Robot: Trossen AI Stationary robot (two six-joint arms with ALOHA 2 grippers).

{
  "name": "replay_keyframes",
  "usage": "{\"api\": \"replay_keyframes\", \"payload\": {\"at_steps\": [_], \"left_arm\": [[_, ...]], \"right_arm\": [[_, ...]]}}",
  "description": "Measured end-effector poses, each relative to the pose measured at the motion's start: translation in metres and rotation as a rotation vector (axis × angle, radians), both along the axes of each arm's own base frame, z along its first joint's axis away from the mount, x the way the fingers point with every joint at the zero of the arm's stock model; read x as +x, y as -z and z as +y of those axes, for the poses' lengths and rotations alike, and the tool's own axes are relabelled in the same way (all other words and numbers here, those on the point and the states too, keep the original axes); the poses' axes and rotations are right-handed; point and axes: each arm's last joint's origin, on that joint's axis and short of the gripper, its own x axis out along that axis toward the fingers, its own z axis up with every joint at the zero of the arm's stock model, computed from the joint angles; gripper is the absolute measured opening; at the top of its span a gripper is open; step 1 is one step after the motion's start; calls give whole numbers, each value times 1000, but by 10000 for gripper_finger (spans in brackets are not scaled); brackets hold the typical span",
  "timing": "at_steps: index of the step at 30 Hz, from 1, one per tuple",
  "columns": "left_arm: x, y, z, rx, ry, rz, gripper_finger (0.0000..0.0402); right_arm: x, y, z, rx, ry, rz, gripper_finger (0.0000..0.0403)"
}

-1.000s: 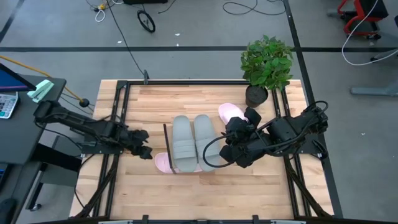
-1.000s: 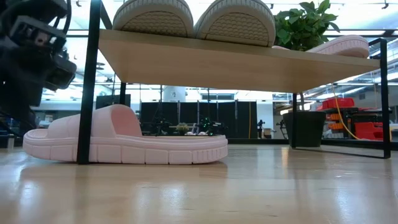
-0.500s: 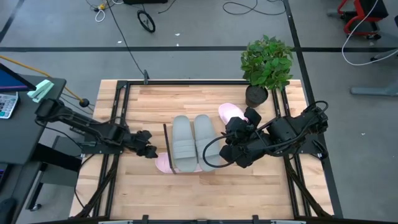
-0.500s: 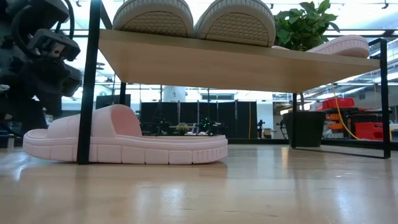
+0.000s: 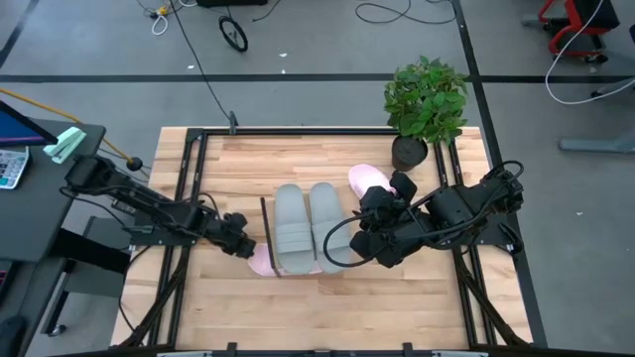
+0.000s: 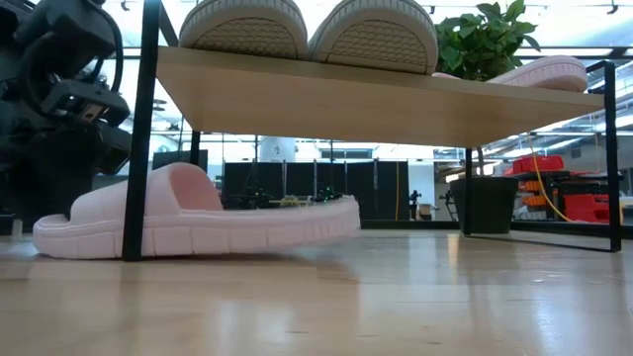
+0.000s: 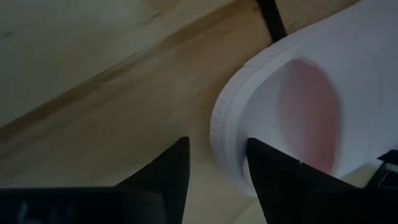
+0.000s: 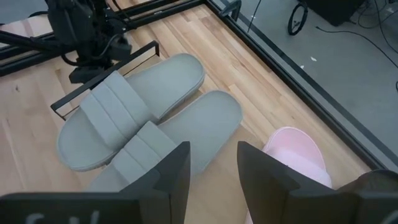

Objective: Pick and place slides into the shelf
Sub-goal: Put the pink slide on the shelf

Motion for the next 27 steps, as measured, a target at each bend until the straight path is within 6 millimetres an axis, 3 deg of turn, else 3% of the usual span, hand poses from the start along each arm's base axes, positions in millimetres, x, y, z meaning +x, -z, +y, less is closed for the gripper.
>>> {"api": "replay_keyframes", "payload": {"at_steps": [6, 12, 20, 27], "left_arm": [[6, 2, -3, 4, -1, -40, 126], [6, 1, -2, 42, 19, -62, 31], [1, -6, -3, -6, 92, -64, 27], [-23, -26, 5, 45, 139, 67, 27]], "right_arm": [[0, 0, 0, 0, -1, 0, 134], [0, 0, 0, -15, 7, -7, 125], [-1, 0, 1, -20, -2, -4, 115], [-1, 0, 3, -21, -10, -3, 114]]}}
